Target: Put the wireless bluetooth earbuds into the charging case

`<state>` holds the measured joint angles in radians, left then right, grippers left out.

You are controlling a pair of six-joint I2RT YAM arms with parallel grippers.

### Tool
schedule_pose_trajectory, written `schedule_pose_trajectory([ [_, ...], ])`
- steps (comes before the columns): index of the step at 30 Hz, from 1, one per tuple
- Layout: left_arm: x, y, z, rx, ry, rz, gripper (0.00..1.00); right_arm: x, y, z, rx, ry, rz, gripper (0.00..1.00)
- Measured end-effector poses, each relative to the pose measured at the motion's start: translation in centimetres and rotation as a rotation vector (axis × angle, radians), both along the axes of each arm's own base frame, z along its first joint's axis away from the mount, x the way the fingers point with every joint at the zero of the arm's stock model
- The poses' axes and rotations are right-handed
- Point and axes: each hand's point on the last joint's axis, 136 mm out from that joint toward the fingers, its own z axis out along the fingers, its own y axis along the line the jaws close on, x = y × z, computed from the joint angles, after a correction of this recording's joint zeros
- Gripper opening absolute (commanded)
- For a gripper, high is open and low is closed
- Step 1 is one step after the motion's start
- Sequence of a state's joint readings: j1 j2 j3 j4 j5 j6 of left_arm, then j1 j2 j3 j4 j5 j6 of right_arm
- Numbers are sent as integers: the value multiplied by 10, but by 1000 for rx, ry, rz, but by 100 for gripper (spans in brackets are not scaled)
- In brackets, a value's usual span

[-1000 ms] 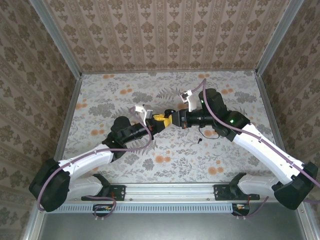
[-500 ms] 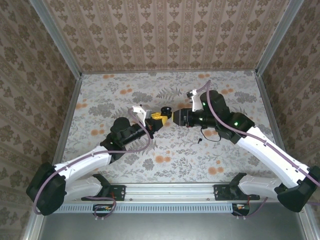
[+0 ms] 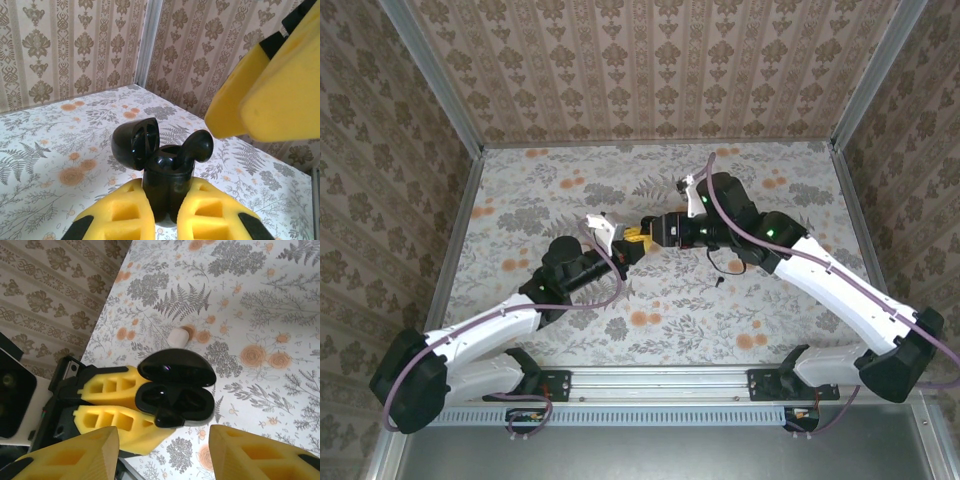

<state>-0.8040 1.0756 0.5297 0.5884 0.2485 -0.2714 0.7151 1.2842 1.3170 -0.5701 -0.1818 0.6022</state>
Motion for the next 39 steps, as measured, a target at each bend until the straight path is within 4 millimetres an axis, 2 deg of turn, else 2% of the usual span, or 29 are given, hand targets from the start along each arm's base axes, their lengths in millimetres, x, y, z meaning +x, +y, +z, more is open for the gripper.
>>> schedule_pose_trajectory([
  [16,-1,1,-3,19,-2,-2,0,4,10,-15,-76,31,23,45],
  [19,-1,1,-4,23,-4,-1,0,4,10,-18,-84,36,24,42],
  [28,-2,2,-3,31,-10,-2,0,6,8,-19,-108,17,26,22],
  [39,-4,3,-5,41,-6,-8,0,6,9,-19,-128,-14,58,17],
])
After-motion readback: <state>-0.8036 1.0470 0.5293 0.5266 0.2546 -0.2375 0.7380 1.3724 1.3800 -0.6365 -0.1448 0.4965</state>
